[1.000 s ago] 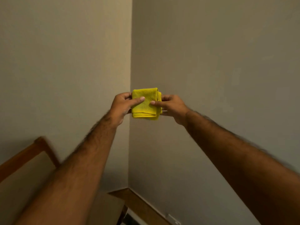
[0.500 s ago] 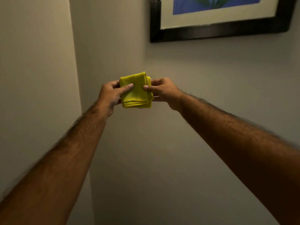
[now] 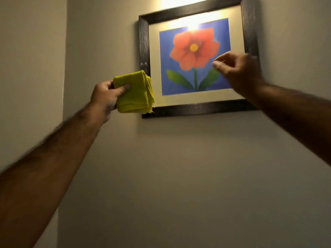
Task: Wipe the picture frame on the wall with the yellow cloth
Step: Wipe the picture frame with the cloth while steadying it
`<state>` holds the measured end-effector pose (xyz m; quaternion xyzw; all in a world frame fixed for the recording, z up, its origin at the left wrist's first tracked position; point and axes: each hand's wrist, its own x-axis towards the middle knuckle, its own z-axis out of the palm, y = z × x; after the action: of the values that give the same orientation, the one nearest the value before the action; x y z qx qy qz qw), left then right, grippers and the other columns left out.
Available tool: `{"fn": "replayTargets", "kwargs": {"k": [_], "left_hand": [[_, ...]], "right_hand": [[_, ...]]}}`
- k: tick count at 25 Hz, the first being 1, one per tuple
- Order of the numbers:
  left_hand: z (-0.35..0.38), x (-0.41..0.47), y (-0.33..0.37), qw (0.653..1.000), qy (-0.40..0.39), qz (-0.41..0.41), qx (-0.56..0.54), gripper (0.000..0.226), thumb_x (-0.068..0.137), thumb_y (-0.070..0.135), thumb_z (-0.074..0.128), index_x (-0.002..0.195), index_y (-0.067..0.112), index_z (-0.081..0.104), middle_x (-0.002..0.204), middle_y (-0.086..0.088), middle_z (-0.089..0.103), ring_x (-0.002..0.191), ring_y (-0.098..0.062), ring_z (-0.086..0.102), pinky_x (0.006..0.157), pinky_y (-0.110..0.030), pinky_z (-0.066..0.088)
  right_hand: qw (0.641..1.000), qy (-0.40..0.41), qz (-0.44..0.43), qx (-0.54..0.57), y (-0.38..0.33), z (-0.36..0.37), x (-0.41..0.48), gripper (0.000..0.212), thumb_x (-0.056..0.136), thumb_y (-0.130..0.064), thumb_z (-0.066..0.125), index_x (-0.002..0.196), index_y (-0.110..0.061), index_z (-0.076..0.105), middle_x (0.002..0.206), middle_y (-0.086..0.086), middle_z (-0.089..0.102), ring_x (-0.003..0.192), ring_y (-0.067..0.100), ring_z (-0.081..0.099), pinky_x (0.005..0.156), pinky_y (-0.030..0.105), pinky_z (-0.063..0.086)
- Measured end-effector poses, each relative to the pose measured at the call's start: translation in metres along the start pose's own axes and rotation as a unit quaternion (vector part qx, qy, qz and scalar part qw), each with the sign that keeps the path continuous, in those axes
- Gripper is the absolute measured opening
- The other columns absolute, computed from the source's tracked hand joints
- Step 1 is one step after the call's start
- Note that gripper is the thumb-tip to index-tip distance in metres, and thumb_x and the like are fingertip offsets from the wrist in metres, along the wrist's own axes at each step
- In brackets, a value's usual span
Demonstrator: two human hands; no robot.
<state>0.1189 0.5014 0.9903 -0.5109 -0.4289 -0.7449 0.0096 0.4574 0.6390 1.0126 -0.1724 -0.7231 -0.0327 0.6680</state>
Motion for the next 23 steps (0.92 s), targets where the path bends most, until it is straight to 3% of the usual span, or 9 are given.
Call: {"fn": "replayTargets", "kwargs": {"k": [3,6,9,11,13,16,19,21,23], "left_hand": [[0.009,0.048,0.027,0.999,0.034,0.031,-0.002,0.038,0.084,0.028,0.08,0.118,0.015,0.067,0.117,-0.006,0.073,0.106,-0.027,0.07,0.082,-0.043,0.06],[0.023,0.088,0.038,0.998,0.057,0.037,0.007,0.038,0.081,0.025,0.083,0.114,0.013,0.068,0.119,-0.011,0.073,0.106,-0.03,0.07,0.086,-0.048,0.06],[0.043,0.117,0.04,0.996,0.074,0.047,0.005,0.035,0.08,0.02,0.083,0.11,0.008,0.069,0.121,-0.018,0.072,0.105,-0.033,0.071,0.086,-0.044,0.06],[0.057,0.125,0.037,0.984,0.11,0.085,0.108,0.046,0.078,0.027,0.086,0.114,0.005,0.07,0.117,-0.017,0.073,0.106,-0.032,0.07,0.091,-0.043,0.059],[0.069,0.123,0.033,0.936,0.173,0.149,0.269,0.055,0.074,0.035,0.088,0.115,0.005,0.067,0.118,-0.015,0.071,0.107,-0.033,0.067,0.09,-0.039,0.056],[0.077,0.113,0.029,0.825,0.232,0.315,0.407,0.051,0.074,0.026,0.086,0.111,0.004,0.058,0.12,-0.022,0.059,0.109,-0.038,0.057,0.087,-0.044,0.049],[0.089,0.104,0.02,0.739,0.127,0.414,0.517,0.016,0.094,0.006,0.062,0.107,-0.003,0.067,0.112,-0.026,0.065,0.105,-0.042,0.061,0.088,-0.047,0.052],[0.094,0.093,-0.003,0.752,0.089,0.411,0.508,0.029,0.1,0.009,0.054,0.121,-0.009,0.065,0.124,-0.03,0.064,0.117,-0.045,0.06,0.101,-0.051,0.05],[0.095,0.075,-0.03,0.786,0.063,0.387,0.478,0.057,0.104,0.032,0.048,0.143,-0.009,0.047,0.151,-0.029,0.047,0.143,-0.042,0.043,0.12,-0.049,0.035]], "right_hand": [[0.985,0.078,-0.019,-0.153,0.035,-0.042,0.045,0.062,0.093,-0.052,0.053,0.138,-0.011,0.058,0.137,0.015,0.063,0.125,0.033,0.06,0.1,0.037,0.047],[0.967,0.038,0.005,-0.251,0.065,-0.058,0.068,0.082,0.096,-0.06,0.046,0.159,-0.01,0.029,0.166,0.013,0.029,0.154,0.03,0.027,0.12,0.044,0.029],[0.952,-0.026,-0.017,-0.304,0.082,-0.051,0.077,0.097,0.092,-0.072,0.036,0.163,-0.009,0.015,0.173,0.008,0.01,0.16,0.022,0.005,0.126,0.04,0.013],[0.946,-0.053,-0.024,-0.318,0.089,-0.038,0.077,0.111,0.083,-0.083,0.026,0.163,-0.007,0.01,0.173,0.009,0.004,0.16,0.021,0.001,0.127,0.038,0.008],[0.944,-0.065,-0.011,-0.323,0.096,-0.021,0.072,0.12,0.077,-0.09,0.02,0.163,-0.008,0.004,0.173,0.006,-0.005,0.16,0.018,-0.005,0.128,0.038,0.006],[0.949,-0.04,-0.003,-0.312,0.109,-0.001,0.062,0.121,0.077,-0.093,0.018,0.163,-0.011,-0.003,0.172,0.002,-0.015,0.159,0.015,-0.012,0.129,0.039,0.004],[0.948,-0.011,-0.014,-0.317,0.118,0.009,0.054,0.119,0.077,-0.091,0.013,0.163,-0.011,-0.005,0.172,0.003,-0.017,0.159,0.014,-0.014,0.129,0.039,0.003],[0.943,0.011,-0.031,-0.332,0.124,0.014,0.049,0.117,0.08,-0.089,0.011,0.163,-0.009,-0.004,0.172,0.005,-0.015,0.159,0.016,-0.012,0.129,0.039,0.003],[0.937,0.033,-0.045,-0.345,0.13,0.018,0.046,0.114,0.082,-0.087,0.012,0.163,-0.007,0.0,0.173,0.007,-0.01,0.16,0.019,-0.007,0.129,0.041,0.005]]}}
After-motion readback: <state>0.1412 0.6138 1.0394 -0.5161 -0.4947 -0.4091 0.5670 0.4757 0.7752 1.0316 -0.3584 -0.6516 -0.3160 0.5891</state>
